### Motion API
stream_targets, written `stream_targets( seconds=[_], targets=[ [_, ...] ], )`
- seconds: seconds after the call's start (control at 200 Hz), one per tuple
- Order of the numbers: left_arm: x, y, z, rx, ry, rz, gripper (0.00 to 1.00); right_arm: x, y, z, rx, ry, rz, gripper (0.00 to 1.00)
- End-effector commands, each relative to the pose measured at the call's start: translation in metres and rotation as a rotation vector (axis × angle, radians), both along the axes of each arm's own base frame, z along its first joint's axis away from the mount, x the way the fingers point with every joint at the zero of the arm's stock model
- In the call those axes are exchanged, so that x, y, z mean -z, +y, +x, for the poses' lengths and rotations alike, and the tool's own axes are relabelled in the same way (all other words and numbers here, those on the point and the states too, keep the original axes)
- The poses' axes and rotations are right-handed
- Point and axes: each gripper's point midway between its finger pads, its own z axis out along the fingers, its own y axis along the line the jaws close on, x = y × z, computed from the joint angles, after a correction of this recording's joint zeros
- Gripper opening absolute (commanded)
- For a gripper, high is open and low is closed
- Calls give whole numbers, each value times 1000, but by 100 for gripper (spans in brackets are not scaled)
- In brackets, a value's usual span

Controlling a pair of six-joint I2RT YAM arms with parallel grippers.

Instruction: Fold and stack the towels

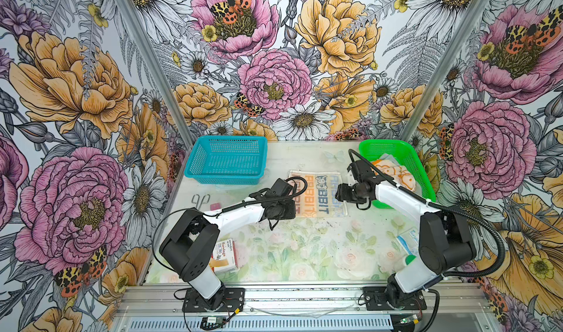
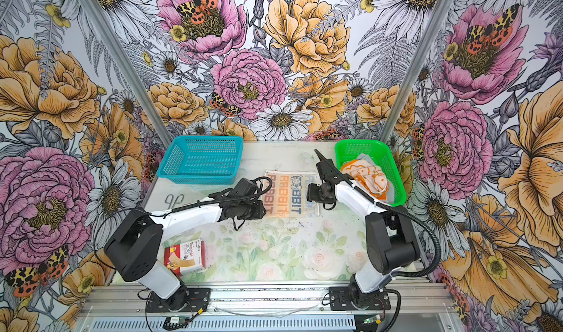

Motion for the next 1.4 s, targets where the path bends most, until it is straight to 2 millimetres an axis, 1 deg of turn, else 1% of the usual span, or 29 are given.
stream_targets(
  seconds=[0.0, 0.07, 0.2, 0.31, 0.385, 0.525, 0.69, 0.921, 1.161, 1.316, 1.396],
  targets=[
    [6, 10, 10, -74, -28, -19, 32, 5, -5, -6, 56, -21, 28, 60],
    [7, 13, 17, -97, -45, -20, 31, 8, -9, -13, 71, -11, 29, 60],
    [11, 14, 31, -111, -59, -19, 31, 19, -7, -20, 69, 15, 44, 60],
    [11, 14, 40, -116, -72, -33, 31, 22, -3, -18, 62, -2, 66, 60],
    [17, 18, 45, -128, -50, -24, 30, 27, 0, -16, 56, 10, 80, 59],
    [19, 14, 51, -121, -53, -41, 30, 32, 2, -13, 53, 19, 84, 58],
    [20, 8, 55, -111, -52, -52, 29, 31, 3, -12, 49, 16, 86, 58],
    [18, -3, 53, -90, -50, -65, 25, 39, 3, -17, 47, 39, 84, 55],
    [25, -9, 49, -79, -28, -63, 24, 41, 2, -22, 44, 44, 84, 53],
    [23, -12, 51, -75, -35, -64, 23, 43, 2, -23, 41, 52, 82, 53],
    [21, -12, 52, -78, -40, -60, 20, 44, 2, -24, 41, 56, 82, 53]
  ],
)
